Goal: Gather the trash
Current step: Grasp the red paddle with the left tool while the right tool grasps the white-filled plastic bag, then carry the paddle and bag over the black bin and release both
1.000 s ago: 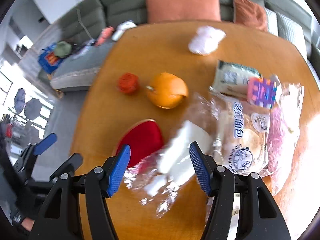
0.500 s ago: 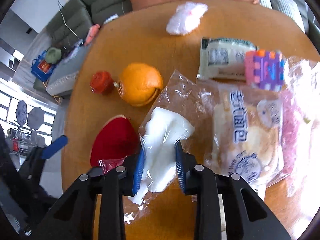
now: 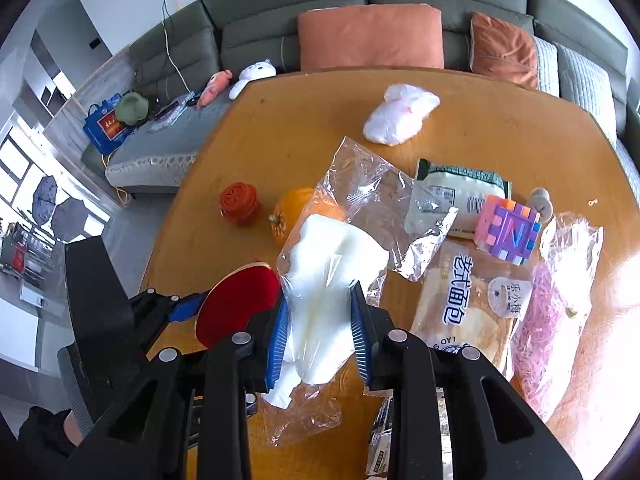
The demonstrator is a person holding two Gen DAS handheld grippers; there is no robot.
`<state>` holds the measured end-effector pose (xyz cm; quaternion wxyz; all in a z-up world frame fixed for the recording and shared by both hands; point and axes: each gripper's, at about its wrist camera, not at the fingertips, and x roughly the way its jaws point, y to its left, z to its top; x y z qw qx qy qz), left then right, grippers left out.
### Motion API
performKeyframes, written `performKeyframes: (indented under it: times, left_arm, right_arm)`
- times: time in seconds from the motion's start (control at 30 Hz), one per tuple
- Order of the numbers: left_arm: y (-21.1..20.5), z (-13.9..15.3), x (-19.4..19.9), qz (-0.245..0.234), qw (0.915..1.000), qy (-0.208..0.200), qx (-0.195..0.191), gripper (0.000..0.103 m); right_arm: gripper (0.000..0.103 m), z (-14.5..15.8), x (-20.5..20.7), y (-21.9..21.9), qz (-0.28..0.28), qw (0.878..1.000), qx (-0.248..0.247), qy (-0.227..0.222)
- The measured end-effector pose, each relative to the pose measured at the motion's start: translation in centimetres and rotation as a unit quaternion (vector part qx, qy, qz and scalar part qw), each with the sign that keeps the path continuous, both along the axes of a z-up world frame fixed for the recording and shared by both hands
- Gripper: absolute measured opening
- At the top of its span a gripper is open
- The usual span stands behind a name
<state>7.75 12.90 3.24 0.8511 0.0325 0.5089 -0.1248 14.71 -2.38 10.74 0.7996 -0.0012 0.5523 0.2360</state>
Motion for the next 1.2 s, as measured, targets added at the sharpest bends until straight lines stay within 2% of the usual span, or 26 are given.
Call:
performKeyframes:
  times: [0.3,0.6,0.8,1.0,1.2]
  left_arm:
    - [3.6,2.9,-3.6,0.045,0.9982,-0.04,-0.001,0.062]
    - [10.2,4.6,-9.1,0.143,0.9881,-0.055,-0.007,0.062]
    - [16.0,4.1,-14.4,0.23,0.9721,-0.046,-0.007,0.062]
    - [22.0,2.6,-19.8,0.315,0.9489,-0.023,-0.002,0.062]
    - [26.1,0.7,-23.7,0.372,0.9281,0.009,-0.001,0.062]
  right_arm:
    - [0.031,1.3,-1.8,2.6,0.04,0.999,0.012,-0.009]
    - [0.031,2.6,-6.2,8.9,0.13,0.991,0.035,-0.004]
    - [0.032,2.7,-10.3,15.0,0.209,0.977,0.052,0.014]
    - [0.033,2.3,-14.9,21.9,0.287,0.955,0.059,0.031]
    - [0.033,0.9,-18.5,27.8,0.345,0.936,0.056,0.05]
